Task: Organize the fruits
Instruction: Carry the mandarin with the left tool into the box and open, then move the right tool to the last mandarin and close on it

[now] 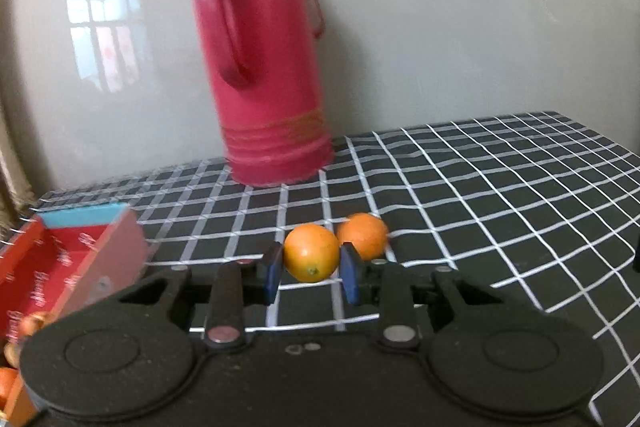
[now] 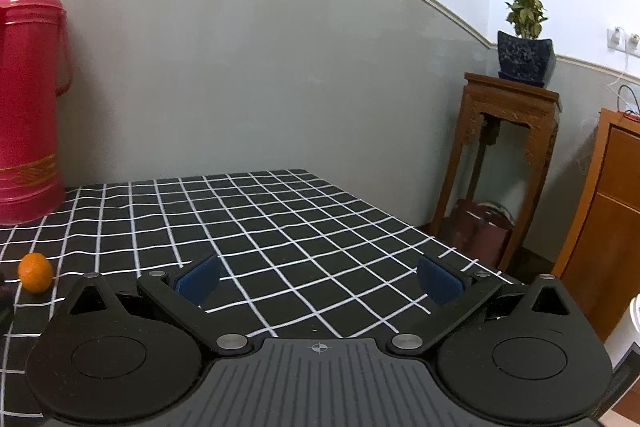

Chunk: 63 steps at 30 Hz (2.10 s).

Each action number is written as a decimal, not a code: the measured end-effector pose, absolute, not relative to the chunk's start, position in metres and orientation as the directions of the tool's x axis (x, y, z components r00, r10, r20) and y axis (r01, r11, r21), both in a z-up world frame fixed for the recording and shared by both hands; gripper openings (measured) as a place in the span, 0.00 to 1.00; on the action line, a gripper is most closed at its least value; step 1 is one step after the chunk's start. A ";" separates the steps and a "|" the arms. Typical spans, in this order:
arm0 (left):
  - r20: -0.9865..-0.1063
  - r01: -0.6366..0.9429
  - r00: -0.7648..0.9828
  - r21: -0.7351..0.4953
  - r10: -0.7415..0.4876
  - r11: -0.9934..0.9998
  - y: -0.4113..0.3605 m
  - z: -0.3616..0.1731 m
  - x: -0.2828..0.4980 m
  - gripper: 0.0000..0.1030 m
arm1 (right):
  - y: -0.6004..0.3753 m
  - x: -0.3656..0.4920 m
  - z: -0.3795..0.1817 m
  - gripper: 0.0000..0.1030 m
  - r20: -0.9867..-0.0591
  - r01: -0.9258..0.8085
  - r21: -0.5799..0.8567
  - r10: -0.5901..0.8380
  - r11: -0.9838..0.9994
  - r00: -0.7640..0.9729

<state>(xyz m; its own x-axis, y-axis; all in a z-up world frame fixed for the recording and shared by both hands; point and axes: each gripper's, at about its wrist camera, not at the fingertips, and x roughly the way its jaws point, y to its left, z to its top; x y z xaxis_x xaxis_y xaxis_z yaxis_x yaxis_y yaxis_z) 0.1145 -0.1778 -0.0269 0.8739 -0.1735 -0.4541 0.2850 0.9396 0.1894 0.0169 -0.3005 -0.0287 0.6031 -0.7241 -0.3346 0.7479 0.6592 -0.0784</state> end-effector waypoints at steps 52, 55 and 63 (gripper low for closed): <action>-0.470 -0.246 0.831 0.170 0.298 0.954 0.068 0.017 0.142 0.73 | -0.132 0.121 -0.026 1.00 -0.361 0.214 0.051 -0.182 0.975 0.915; -0.453 -0.257 0.835 0.184 0.314 0.949 0.071 0.019 0.139 0.76 | -0.143 0.123 -0.029 1.00 -0.367 0.236 0.039 -0.206 0.971 0.907; -0.424 -0.269 0.840 0.215 0.338 0.939 0.077 0.022 0.134 0.82 | -0.183 0.132 -0.041 1.00 -0.418 0.329 0.048 -0.280 0.943 0.864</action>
<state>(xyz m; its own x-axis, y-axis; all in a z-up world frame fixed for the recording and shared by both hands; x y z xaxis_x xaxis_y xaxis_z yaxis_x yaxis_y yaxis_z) 0.1342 0.0774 0.0223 0.8402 0.3377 -0.4243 -0.2687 0.9389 0.2151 0.1323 -0.1831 -0.0412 0.8642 -0.2805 -0.4177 0.3291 0.9431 0.0477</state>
